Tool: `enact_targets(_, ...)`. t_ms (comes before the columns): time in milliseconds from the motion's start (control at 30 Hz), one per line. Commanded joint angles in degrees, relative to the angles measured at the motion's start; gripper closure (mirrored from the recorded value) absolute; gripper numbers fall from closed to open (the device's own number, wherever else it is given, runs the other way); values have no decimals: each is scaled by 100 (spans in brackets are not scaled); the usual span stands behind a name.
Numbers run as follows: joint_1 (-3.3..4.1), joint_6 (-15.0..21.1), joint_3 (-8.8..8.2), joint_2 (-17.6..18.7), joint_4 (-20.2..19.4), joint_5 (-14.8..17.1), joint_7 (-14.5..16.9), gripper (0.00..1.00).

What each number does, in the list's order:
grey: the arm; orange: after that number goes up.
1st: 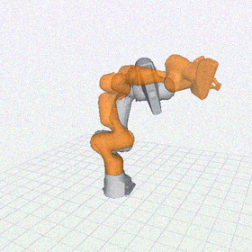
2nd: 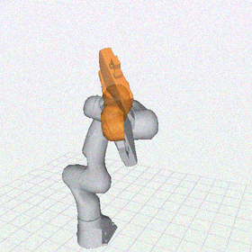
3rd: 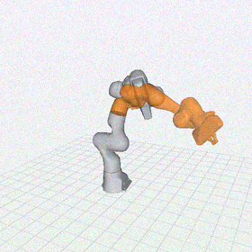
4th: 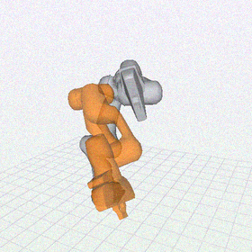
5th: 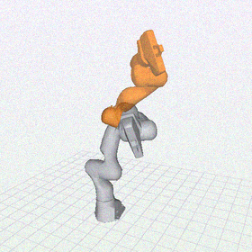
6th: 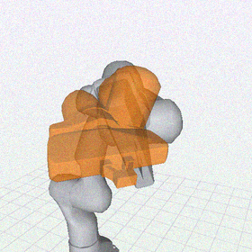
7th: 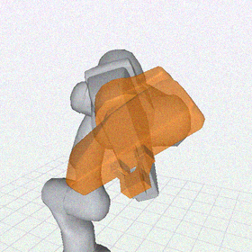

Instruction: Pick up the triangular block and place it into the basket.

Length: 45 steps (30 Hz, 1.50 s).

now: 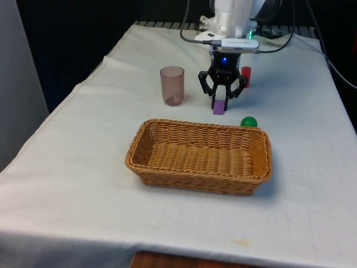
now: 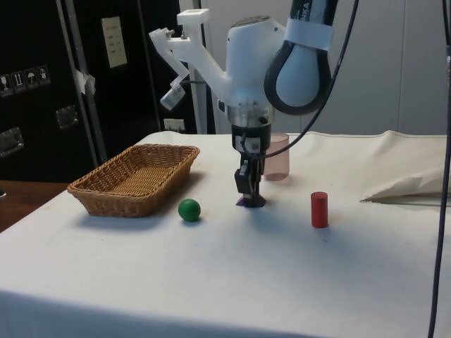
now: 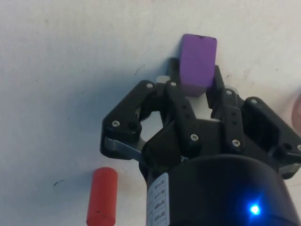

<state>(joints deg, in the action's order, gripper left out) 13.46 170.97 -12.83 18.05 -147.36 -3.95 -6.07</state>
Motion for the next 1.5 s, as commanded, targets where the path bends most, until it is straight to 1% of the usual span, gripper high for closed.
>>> enact_targets(0,-52,29,69,-40,-17,46,46,66)
enact_targets(33,0,0,0,-6,6,0,0,66)
enact_targets(67,-46,0,52,-63,-11,34,40,66)
enact_targets(100,-29,-57,34,-126,-11,23,34,66)
enact_targets(133,-29,-57,34,-126,-11,23,34,66)
enact_targets(300,-11,-321,-6,-430,-11,11,46,66)
enact_targets(333,0,-258,-17,-367,17,0,23,66)
enact_targets(367,-11,-378,-6,-481,-6,11,52,66)
enact_targets(400,-6,-493,-17,-590,6,6,63,66)
enact_targets(500,0,-688,-29,-762,29,6,74,66)
enact_targets(633,0,-905,-40,-957,74,0,80,66)
enact_targets(667,0,-808,-40,-905,52,0,69,66)
enact_targets(733,0,-1071,-46,-1094,120,-6,92,66)
enact_targets(933,-6,-1467,-57,-1369,275,-6,109,66)
enact_targets(967,0,-1404,-52,-1346,252,0,92,66)
enact_targets(1000,-6,-1518,-57,-1398,298,0,120,66)
enact_targets(1200,-6,-1759,-92,-1524,447,46,212,66)
enact_targets(1267,-6,-1839,-126,-1576,516,74,315,66)
enact_targets(1300,0,-1782,-143,-1541,521,0,246,66)
enact_targets(1333,-6,-1856,-138,-1587,533,86,355,66)
enact_targets(1467,-6,-1960,-195,-1581,676,120,464,66)
